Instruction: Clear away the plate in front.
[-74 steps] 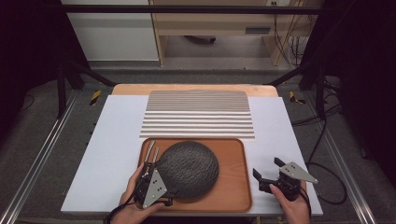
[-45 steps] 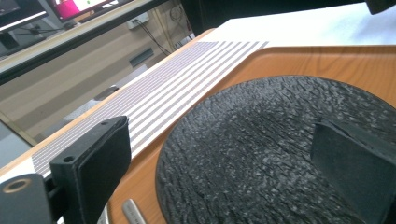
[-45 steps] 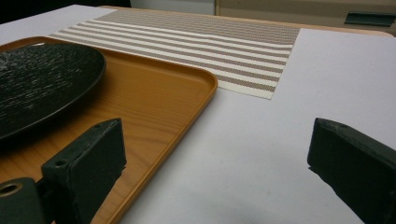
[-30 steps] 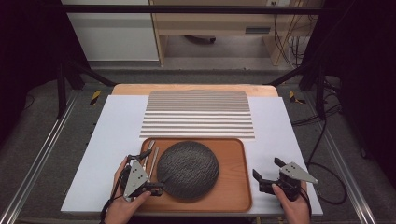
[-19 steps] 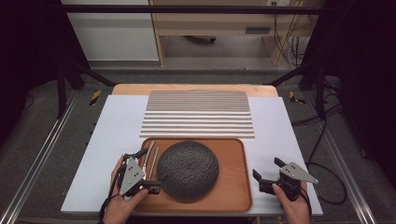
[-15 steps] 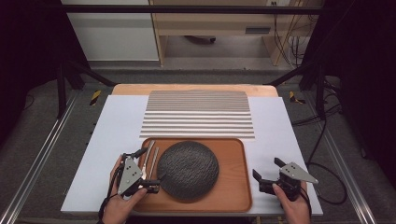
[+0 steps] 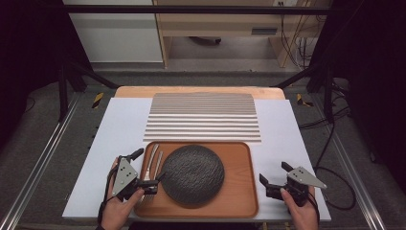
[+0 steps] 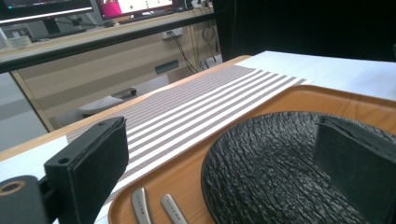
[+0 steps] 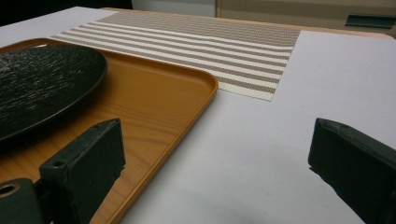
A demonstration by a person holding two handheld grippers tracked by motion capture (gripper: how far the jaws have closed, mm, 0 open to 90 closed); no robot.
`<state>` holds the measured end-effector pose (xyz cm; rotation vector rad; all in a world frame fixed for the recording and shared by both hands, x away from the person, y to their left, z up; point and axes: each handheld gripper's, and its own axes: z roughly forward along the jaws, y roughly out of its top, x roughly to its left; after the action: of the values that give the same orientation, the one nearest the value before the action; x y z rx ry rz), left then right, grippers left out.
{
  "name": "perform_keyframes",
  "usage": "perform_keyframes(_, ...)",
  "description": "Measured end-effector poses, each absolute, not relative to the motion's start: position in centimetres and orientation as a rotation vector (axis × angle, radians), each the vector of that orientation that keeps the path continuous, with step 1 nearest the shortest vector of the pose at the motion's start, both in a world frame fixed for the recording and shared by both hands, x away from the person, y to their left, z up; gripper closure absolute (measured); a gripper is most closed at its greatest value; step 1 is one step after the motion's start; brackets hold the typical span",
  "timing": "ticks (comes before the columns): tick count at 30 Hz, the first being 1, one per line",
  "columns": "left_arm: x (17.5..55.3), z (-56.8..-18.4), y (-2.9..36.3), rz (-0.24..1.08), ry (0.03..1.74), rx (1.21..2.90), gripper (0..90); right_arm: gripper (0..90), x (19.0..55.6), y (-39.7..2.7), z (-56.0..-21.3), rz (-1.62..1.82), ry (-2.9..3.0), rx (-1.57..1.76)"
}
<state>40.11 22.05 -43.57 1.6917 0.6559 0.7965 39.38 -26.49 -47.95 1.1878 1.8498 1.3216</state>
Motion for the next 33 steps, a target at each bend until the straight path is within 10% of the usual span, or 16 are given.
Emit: perform_keyframes(33,40.5,-42.9,24.4,0.766,0.761,1.592,2.7,3.7,39.4,-26.6,-47.9,1.343,1.851,1.192)
